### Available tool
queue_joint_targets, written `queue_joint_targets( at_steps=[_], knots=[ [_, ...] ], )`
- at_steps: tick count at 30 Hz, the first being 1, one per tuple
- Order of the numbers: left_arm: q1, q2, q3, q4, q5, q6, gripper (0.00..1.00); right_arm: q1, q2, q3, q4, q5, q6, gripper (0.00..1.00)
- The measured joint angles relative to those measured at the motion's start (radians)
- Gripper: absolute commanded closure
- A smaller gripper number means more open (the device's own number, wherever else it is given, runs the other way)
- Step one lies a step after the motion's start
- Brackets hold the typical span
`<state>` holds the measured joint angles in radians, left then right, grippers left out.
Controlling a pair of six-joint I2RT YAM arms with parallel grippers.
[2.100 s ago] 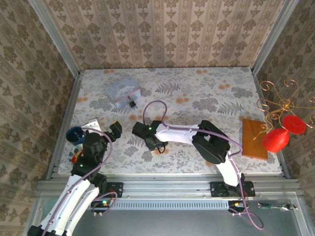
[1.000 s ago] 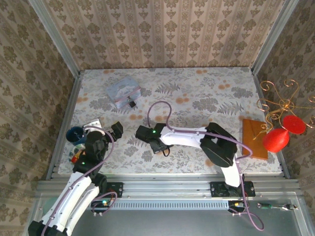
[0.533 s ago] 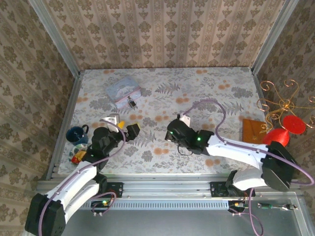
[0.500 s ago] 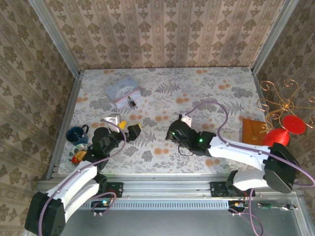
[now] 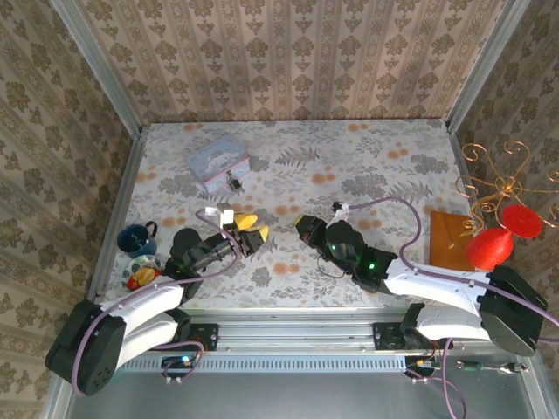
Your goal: Unlock the padlock with the key
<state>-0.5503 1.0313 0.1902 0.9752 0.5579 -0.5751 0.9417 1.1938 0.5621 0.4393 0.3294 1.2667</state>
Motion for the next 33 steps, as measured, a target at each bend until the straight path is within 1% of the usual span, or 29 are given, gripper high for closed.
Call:
queue_joint_targets(
  at_steps=[2, 4, 6, 8, 11, 16, 20, 23, 26, 28, 31, 33],
  knots=[
    [-0.008, 0.037, 0.000, 0.058, 0.019, -0.011, 0.32, 0.014, 0.022, -0.010, 0.079, 0.000, -0.011, 1.00],
    [-0.020, 0.075, 0.000, 0.108, 0.039, -0.023, 0.35, 0.021, 0.033, -0.025, 0.160, 0.000, -0.023, 1.00],
    [-0.033, 0.121, 0.002, 0.151, 0.069, -0.040, 0.40, 0.023, 0.040, -0.045, 0.232, 0.000, -0.034, 1.00],
    [-0.047, 0.172, 0.015, 0.189, 0.103, -0.063, 0.48, 0.022, 0.046, -0.060, 0.288, 0.000, -0.045, 1.00],
    [-0.069, 0.234, 0.055, 0.216, 0.147, -0.084, 0.55, 0.023, 0.050, -0.072, 0.340, 0.000, -0.060, 1.00],
    [-0.097, 0.263, 0.093, 0.252, 0.187, -0.092, 0.58, 0.023, 0.049, -0.105, 0.407, 0.000, -0.079, 1.00],
    [-0.097, 0.264, 0.093, 0.253, 0.195, -0.093, 0.61, 0.023, 0.047, -0.134, 0.433, -0.002, -0.095, 1.00],
    [-0.097, 0.264, 0.093, 0.253, 0.199, -0.094, 0.61, 0.023, 0.034, -0.134, 0.444, -0.018, -0.121, 1.00],
    [-0.089, 0.264, 0.093, 0.253, 0.206, -0.095, 0.57, 0.023, 0.020, -0.134, 0.460, -0.031, -0.141, 1.00],
    [-0.080, 0.264, 0.093, 0.254, 0.209, -0.100, 0.56, 0.023, 0.014, -0.135, 0.475, -0.036, -0.146, 1.00],
    [-0.067, 0.264, 0.093, 0.256, 0.215, -0.104, 0.64, 0.023, 0.008, -0.139, 0.482, -0.047, -0.150, 1.00],
    [-0.063, 0.264, 0.093, 0.259, 0.221, -0.106, 0.67, 0.023, 0.008, -0.139, 0.483, -0.052, -0.153, 1.00]
  ],
)
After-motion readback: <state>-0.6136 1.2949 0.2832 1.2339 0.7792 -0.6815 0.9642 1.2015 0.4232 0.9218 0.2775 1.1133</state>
